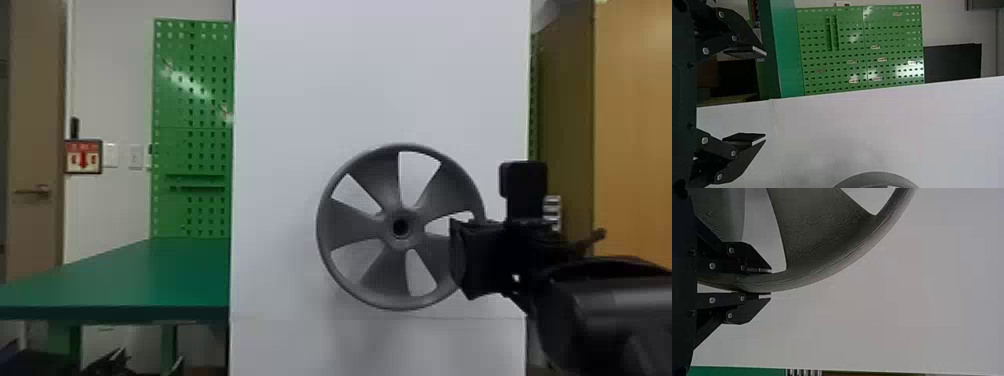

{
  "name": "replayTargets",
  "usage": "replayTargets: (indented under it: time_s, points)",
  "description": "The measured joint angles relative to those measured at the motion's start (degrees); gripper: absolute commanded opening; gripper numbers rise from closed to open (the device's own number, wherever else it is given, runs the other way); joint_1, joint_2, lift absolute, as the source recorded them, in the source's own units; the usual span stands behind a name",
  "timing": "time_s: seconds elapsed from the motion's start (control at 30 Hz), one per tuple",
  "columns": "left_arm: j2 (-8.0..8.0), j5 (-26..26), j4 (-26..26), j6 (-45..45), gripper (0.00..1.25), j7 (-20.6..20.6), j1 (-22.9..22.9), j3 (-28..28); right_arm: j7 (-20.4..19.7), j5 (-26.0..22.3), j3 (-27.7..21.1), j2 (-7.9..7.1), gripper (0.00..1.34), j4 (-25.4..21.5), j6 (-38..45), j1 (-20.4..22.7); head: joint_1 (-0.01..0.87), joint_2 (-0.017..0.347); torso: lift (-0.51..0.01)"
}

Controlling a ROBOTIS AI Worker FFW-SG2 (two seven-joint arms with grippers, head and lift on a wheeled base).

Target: Hold the wheel and insert it

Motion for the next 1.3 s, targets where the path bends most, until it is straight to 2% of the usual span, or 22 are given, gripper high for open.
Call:
replayTargets:
  time_s: [0.73, 1.3]
  points:
    - [0.00, 0.02, -0.04, 0.03, 0.75, 0.00, 0.11, -0.22, -2.42, -1.45, -0.82, 1.39, 0.15, 3.88, 0.35, -3.02, 0.000, 0.002, -0.498]
    - [0.00, -0.29, 0.00, 0.01, 0.75, 0.00, 0.00, -0.42, -3.54, -1.93, -0.62, 1.34, 0.16, 4.18, 0.65, -3.36, 0.000, 0.002, -0.498]
